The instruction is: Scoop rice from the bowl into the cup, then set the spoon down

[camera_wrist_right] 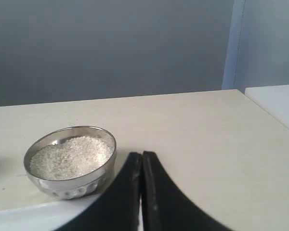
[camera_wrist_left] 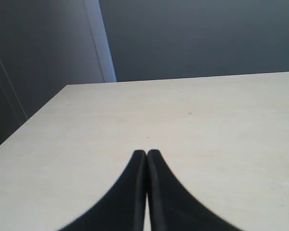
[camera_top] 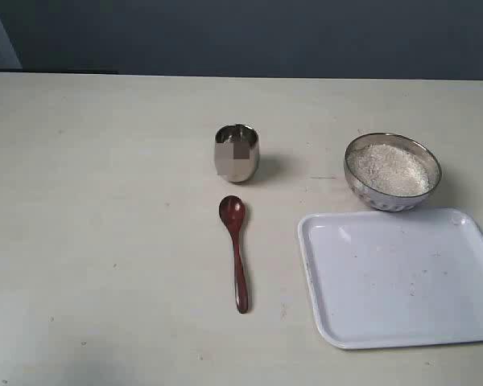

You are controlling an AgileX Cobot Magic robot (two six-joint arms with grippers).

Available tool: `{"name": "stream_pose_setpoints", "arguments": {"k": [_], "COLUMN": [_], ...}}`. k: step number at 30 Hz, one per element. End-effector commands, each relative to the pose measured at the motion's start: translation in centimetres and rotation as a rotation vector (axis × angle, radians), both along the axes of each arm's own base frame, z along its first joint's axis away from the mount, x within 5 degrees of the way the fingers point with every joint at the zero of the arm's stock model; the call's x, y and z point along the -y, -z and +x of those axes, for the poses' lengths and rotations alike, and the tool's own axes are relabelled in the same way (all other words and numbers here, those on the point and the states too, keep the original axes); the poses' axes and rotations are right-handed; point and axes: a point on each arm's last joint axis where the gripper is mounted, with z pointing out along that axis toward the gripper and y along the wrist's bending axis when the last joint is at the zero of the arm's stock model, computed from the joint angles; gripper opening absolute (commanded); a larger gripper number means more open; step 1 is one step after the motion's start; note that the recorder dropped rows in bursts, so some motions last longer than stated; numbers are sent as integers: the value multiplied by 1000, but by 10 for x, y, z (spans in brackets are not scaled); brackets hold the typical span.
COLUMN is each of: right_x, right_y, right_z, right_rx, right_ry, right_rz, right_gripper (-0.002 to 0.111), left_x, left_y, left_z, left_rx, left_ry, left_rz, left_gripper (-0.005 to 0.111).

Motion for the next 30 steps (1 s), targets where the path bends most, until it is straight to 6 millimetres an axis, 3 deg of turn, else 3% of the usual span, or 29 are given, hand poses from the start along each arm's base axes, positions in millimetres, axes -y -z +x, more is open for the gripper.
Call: {"name": "stream_pose_setpoints", "arguments": {"k": [1,8,11,16,22,26,30], "right_x": [0,0,-1,2,9,9,7], "right_y": [0,0,-9,-31,-42,-39,-37], "right_z": [0,0,0,-2,-5,-4,-3], "right_rx": [6,9,108,339,474,433,387], "right_ry": [-4,-5,-13,-11,11,-10,-24], "right_rz": [-3,-3,-5,567,743,1077,1157], "right_gripper": [0,0,0,0,0,0,0], "left_x": [0,0,0,0,0,0,0], "left_y": [-2,-2,-2,-2,-2,-2,-2], "left_z": [0,0,0,0,0,0,0], "left_rx": [17,17,17,17,17,17,17], "left_ry": [5,5,5,5,5,5,5], "left_rz": [-4,-4,-4,-4,-4,-4,-4], "left_gripper": [0,0,0,0,0,0,0]}}
